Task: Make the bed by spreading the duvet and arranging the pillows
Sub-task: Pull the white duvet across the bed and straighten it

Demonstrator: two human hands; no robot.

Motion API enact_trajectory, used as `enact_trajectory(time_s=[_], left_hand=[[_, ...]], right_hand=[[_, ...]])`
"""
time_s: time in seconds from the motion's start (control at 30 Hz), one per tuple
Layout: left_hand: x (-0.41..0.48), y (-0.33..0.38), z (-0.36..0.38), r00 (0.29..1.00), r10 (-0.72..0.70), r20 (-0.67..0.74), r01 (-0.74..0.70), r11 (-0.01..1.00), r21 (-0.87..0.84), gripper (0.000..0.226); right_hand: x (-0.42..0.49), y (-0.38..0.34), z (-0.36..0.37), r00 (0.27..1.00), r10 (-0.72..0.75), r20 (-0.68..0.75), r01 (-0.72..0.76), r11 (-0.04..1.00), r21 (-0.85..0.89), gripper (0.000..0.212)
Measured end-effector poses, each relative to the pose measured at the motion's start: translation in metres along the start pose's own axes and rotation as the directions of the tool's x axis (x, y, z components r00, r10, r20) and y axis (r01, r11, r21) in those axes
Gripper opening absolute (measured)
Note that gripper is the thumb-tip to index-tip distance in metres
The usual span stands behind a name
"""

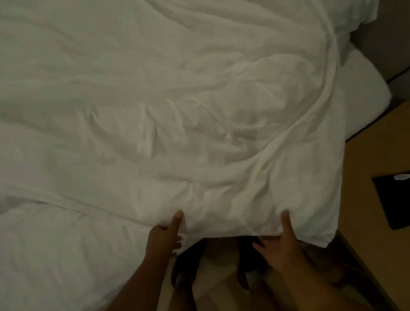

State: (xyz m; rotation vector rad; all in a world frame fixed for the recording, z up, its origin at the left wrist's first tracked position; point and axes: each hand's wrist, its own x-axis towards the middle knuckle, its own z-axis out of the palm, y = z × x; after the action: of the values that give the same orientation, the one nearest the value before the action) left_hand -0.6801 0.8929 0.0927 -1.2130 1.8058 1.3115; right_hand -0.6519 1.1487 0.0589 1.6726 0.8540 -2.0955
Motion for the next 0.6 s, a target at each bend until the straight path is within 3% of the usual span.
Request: enact_trajectory(time_s=[0.1,0.2,0.27,0.37,0.4,0.47,0.53,0.6], left_hand=[[-0.014,0.002,0.028,0.983,-0.147,0.107,0.169,0.957,-0.234,0.077],[-0.03,0.013,0.042,0.978,-0.12,0.169,0.19,0.846,-0.499,0.069],[-0.041,0.025,0.039,0.98,-0.075,0.185,0.185,0.689,-0.701,0.069],[-0.059,0.051,0.024,0.943,0.147,0.299,0.232,0.357,-0.905,0.053],[-0.066,0.061,0.016,0.935,0.188,0.3,0.239,0.291,-0.926,0.047],[-0.079,0.083,0.0,0.928,0.214,0.305,0.247,0.258,-0.934,0.039],[-0.09,0.104,-0.017,0.922,0.243,0.302,0.229,0.287,-0.93,0.042],[-0.101,0.129,-0.035,0.92,0.269,0.285,0.177,0.362,-0.915,0.053]], right_hand=[[-0.001,-0.028,0.003,0.99,-0.052,0.134,0.046,0.998,0.045,0.064],[-0.022,-0.042,0.009,0.979,-0.07,0.19,0.07,0.998,0.005,0.055],[-0.042,-0.052,0.013,0.965,-0.109,0.237,0.114,0.993,-0.008,0.047],[-0.079,-0.069,0.025,0.933,-0.152,0.326,0.155,0.988,0.018,0.034],[-0.089,-0.076,0.031,0.924,-0.159,0.347,0.161,0.987,0.023,0.04],[-0.109,-0.095,0.049,0.907,-0.198,0.372,0.206,0.978,0.018,0.074],[-0.132,-0.12,0.07,0.884,-0.263,0.387,0.279,0.96,0.016,0.098],[-0.155,-0.148,0.094,0.848,-0.315,0.425,0.334,0.942,0.034,0.105]])
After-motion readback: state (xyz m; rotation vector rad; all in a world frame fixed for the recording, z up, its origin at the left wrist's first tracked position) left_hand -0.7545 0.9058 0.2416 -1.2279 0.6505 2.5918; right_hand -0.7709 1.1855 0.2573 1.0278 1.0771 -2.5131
